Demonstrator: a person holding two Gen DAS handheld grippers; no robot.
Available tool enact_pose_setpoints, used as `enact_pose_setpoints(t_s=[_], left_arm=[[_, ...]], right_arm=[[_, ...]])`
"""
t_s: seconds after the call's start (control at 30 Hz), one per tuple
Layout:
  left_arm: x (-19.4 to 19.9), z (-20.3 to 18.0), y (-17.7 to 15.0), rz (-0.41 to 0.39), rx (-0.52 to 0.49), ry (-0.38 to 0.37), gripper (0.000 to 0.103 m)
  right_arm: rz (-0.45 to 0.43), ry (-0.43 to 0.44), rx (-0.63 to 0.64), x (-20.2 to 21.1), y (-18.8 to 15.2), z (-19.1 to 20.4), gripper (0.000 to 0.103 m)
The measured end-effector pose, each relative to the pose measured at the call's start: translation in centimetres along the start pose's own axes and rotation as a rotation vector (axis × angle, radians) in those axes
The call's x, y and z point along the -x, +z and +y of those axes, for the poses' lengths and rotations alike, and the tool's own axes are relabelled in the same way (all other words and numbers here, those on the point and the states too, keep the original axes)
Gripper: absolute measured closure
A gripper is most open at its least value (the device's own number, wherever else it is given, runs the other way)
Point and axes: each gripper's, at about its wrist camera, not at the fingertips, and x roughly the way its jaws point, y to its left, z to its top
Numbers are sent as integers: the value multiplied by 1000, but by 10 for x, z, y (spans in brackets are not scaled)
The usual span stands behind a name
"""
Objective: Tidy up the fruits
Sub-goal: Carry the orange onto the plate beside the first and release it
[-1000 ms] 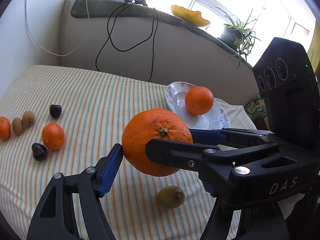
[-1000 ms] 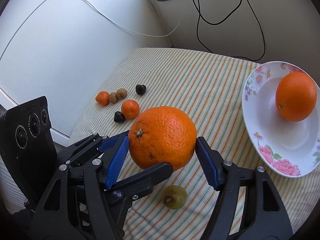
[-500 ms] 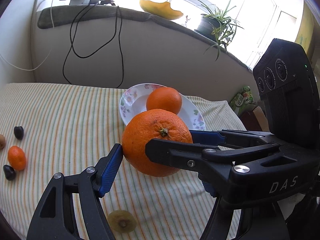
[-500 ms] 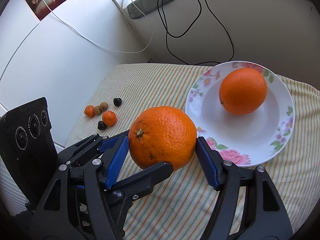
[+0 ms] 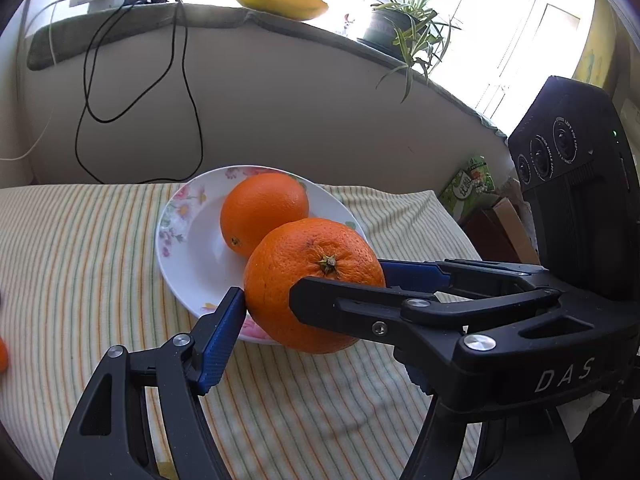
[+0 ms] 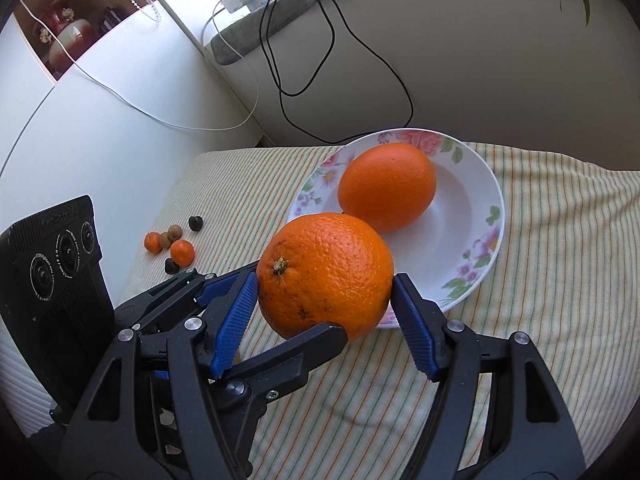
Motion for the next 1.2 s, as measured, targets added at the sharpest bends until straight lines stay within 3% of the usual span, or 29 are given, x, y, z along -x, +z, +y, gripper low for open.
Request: enact_pose_setpoints(t_s=[0.63, 0.97, 1.2], left_arm=[[-30, -10, 12, 31, -21, 9, 32], [-20, -11, 16, 2, -37, 42, 32], [-10, -6, 15, -8, -35, 49, 32]], right_arm=[[-8, -23, -30, -3, 9, -32, 31], [-54, -88, -7, 5, 12, -32, 29], [-76, -78, -29, 14, 13, -34, 27]])
